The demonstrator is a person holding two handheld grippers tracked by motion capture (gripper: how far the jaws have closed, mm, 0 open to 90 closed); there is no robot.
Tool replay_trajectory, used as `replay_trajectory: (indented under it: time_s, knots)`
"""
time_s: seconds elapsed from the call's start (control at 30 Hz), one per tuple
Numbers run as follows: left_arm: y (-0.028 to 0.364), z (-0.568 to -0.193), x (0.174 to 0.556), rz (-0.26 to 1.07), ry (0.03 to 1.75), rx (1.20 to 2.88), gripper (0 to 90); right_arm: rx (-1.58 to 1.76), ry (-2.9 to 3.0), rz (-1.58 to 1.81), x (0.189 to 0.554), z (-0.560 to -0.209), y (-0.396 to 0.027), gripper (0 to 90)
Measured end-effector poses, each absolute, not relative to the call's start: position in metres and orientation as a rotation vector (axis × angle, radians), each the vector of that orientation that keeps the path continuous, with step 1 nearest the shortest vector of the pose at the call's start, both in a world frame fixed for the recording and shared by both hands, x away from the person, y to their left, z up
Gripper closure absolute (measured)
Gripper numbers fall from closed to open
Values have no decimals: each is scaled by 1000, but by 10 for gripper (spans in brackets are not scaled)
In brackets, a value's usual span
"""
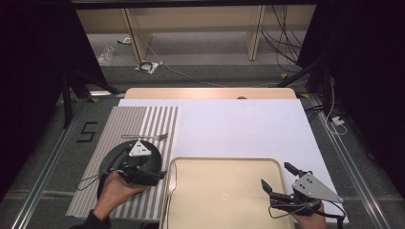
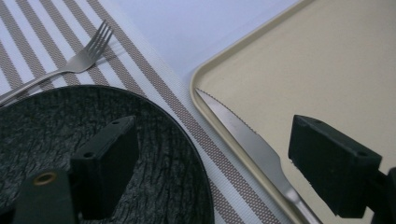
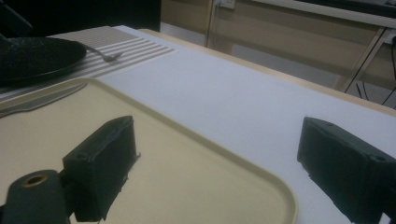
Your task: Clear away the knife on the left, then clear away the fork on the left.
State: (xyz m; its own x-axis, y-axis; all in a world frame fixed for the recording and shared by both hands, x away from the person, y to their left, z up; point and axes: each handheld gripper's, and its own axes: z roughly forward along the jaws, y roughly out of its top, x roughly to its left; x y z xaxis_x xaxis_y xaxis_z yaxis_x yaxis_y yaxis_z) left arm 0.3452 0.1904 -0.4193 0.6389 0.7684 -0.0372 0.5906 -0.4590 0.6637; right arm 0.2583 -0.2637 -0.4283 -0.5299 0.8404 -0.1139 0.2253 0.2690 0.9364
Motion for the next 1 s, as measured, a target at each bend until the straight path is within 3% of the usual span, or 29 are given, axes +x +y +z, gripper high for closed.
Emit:
replay_trajectory:
  time_s: [1.0]
  knots:
    - [230,-417,368,452,1214,2101,161,965,1911,1269,257,-429,-266,126]
